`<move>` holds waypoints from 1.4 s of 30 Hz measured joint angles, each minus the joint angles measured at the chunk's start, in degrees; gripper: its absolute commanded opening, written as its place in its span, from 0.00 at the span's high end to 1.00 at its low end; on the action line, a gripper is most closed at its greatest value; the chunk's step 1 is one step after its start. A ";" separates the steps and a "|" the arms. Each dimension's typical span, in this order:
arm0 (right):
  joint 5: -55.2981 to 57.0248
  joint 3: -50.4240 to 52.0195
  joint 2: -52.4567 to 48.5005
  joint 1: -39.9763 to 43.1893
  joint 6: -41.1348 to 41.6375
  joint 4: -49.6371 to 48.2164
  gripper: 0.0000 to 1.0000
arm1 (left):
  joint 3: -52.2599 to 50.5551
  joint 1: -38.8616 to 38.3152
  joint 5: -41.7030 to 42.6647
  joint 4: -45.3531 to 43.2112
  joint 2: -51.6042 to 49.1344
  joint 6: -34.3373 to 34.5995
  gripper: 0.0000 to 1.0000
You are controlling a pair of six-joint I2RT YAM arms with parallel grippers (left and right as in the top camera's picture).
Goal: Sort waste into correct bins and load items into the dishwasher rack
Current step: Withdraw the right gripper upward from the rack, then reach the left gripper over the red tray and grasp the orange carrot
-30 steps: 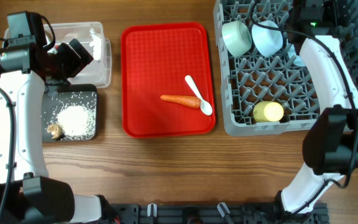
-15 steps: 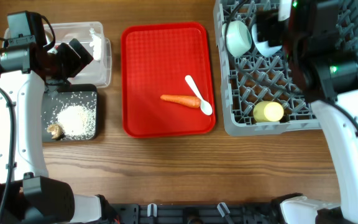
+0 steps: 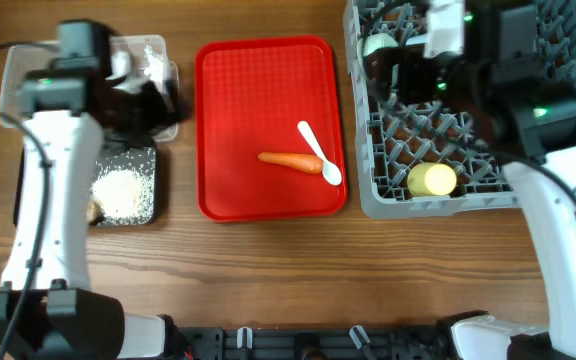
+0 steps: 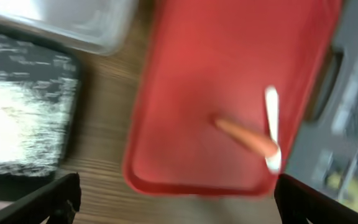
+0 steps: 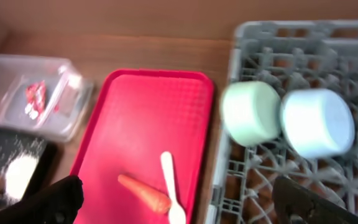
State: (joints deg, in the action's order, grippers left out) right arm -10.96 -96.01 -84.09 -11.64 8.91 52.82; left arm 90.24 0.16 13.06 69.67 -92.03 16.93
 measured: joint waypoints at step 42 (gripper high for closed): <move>1.40 0.00 0.46 15.50 8.37 8.92 0.00 | -0.02 -24.63 2.40 -13.38 -32.26 44.70 0.47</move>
State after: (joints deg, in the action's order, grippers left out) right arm -9.56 -96.01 -83.64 3.86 17.28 61.73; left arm 90.21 -24.47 15.46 56.29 -124.29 61.63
